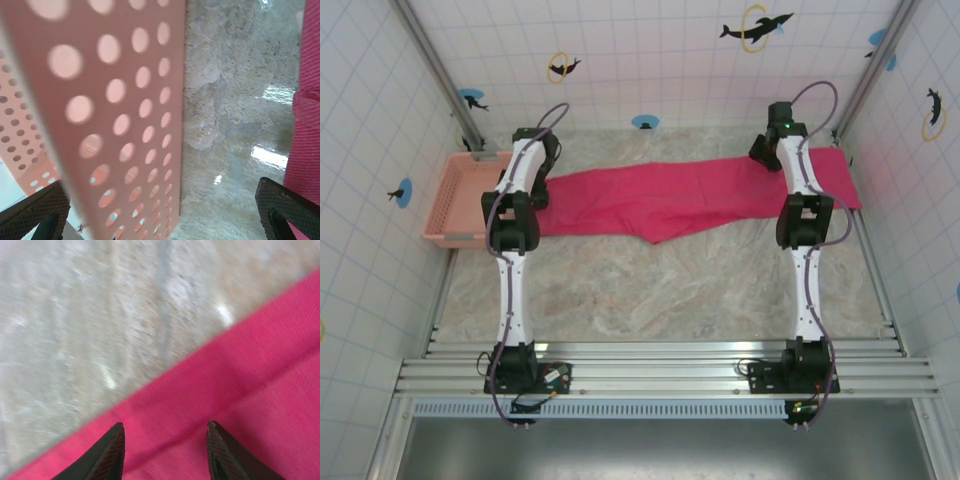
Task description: Roll up the long pants
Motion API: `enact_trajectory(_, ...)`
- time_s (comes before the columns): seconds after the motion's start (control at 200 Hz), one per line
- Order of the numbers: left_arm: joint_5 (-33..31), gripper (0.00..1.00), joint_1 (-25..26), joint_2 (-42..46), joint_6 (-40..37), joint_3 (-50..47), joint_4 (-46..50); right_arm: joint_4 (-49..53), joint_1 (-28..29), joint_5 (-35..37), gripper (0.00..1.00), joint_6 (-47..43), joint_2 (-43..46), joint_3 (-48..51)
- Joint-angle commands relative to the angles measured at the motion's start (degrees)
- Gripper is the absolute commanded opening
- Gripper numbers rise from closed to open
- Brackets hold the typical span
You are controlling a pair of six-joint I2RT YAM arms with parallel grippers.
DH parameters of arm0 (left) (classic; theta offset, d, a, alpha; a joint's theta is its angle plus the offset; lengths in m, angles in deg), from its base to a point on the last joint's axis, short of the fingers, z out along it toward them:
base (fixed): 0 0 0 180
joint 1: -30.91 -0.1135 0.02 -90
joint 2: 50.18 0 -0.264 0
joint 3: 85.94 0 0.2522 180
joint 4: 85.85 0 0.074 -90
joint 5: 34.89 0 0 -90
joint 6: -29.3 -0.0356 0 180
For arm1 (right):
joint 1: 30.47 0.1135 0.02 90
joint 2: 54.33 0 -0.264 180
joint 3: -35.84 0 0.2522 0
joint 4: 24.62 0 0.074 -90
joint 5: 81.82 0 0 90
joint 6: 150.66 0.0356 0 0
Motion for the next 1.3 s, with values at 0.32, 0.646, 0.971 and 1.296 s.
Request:
enact_trajectory(0.32,5.93,0.97,11.26,6.75,1.81,2.88,-10.31,-4.43,-11.59,-4.24,0.54,15.73,18.37,9.2)
enact_trajectory(0.646,12.15,0.97,18.58,0.71,4.41,4.58,-12.52,-18.27,-19.72,-5.89,0.55,26.4,40.39,54.18)
enact_trajectory(0.971,12.45,0.98,19.09,0.63,4.86,-2.23,-12.96,-21.11,-24.51,-4.58,0.56,28.93,40.75,63.2)
enact_trajectory(1.296,11.13,0.98,19.07,2.55,4.13,-7.77,-12.63,-13.52,-26.79,2.2,0.57,25.84,38.4,60.73)
